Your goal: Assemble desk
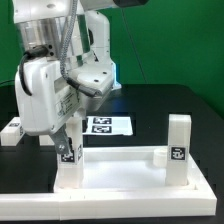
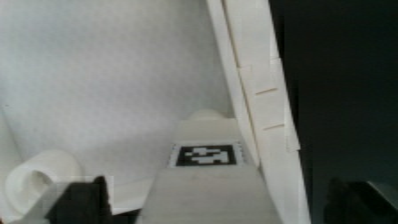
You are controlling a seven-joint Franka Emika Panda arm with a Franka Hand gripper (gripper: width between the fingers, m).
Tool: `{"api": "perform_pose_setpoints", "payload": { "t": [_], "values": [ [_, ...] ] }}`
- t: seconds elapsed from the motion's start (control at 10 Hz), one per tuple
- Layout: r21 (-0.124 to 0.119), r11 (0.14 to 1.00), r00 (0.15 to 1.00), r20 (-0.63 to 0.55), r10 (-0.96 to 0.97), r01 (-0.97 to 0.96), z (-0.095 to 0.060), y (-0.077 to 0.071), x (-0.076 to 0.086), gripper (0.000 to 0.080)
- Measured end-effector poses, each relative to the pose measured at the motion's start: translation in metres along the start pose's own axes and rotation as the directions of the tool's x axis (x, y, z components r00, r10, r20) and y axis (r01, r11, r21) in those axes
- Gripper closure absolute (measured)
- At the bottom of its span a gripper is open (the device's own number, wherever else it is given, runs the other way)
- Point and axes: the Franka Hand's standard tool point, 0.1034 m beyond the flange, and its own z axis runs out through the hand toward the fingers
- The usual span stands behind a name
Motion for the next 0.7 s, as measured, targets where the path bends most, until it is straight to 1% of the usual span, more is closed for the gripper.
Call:
{"api": "perform_pose_setpoints", "payload": {
  "t": [0.1, 0.2, 0.3, 0.4, 0.5, 0.7],
  "values": [
    [0.017, 1.000, 1.000, 0.010, -0.012, 0.012, -0.014, -0.001, -0.005, 0.0157],
    [0.038, 0.999, 1.000, 0.017, -0.016, 0.015, -0.026, -0.001, -0.015, 0.0157],
    [0.050, 0.999, 1.000, 0.022, -0.014, 0.013, -0.031, 0.000, -0.028, 0.0151],
    [0.048, 0.998, 0.999, 0.021, -0.033, 0.032, -0.029, 0.001, -0.034, 0.0151],
    [0.047, 0.998, 0.999, 0.020, -0.035, 0.034, -0.028, 0.001, -0.032, 0.0151],
    [0.047, 0.998, 0.999, 0.020, -0.038, 0.037, -0.028, 0.001, -0.034, 0.0151]
  ]
}}
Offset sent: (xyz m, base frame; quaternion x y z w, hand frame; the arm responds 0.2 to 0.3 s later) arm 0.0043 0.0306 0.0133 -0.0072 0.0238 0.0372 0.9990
